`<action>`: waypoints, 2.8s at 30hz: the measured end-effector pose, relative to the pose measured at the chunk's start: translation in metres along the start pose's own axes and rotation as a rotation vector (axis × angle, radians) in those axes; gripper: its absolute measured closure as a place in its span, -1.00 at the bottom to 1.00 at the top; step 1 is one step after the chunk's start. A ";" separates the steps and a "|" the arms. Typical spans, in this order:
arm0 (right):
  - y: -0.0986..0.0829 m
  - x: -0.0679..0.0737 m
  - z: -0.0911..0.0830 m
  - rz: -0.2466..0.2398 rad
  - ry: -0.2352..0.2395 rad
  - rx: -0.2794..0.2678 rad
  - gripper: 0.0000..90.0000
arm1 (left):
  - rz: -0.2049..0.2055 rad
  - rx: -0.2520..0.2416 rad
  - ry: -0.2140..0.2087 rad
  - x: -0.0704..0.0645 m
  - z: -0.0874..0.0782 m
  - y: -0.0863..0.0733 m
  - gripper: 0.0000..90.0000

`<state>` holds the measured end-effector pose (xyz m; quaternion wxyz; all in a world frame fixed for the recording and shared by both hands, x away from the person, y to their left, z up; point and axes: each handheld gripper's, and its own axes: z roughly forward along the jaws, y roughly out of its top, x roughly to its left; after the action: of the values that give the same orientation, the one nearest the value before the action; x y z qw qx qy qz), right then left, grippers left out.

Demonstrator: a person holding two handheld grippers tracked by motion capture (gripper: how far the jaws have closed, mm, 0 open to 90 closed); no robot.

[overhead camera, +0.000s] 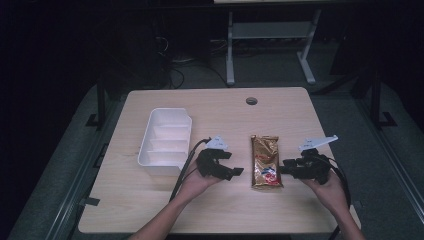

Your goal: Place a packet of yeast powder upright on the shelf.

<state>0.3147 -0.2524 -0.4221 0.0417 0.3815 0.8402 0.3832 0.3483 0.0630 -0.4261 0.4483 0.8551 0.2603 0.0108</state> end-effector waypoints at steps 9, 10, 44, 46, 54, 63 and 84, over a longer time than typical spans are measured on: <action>-0.002 0.004 0.021 -0.020 0.035 0.081 0.71 | -0.049 0.038 0.012 0.021 0.034 0.026 -0.46; -0.002 0.004 0.023 -0.021 0.035 0.090 0.74 | -0.064 0.036 0.009 0.024 0.038 0.028 -0.46; -0.015 0.013 0.042 -0.095 -0.023 0.171 1.00 | -0.270 0.138 -0.084 0.056 0.108 0.046 -0.22; -0.015 0.013 0.042 -0.099 -0.025 0.171 1.00 | -0.276 0.135 -0.090 0.055 0.109 0.045 -0.18; -0.017 0.014 0.042 -0.103 -0.025 0.163 1.00 | -0.339 0.114 -0.181 0.057 0.112 0.044 0.25; -0.018 0.014 0.042 -0.106 -0.010 0.155 1.00 | -0.330 0.105 -0.230 0.053 0.116 0.045 0.94; -0.008 -0.050 0.009 0.208 -0.083 0.029 0.04 | -0.117 0.134 -0.174 0.020 0.082 0.048 0.83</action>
<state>0.3484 -0.2834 -0.4446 0.0307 0.4828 0.7990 0.3571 0.4071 -0.0120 -0.4426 0.4110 0.8642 0.2697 -0.1072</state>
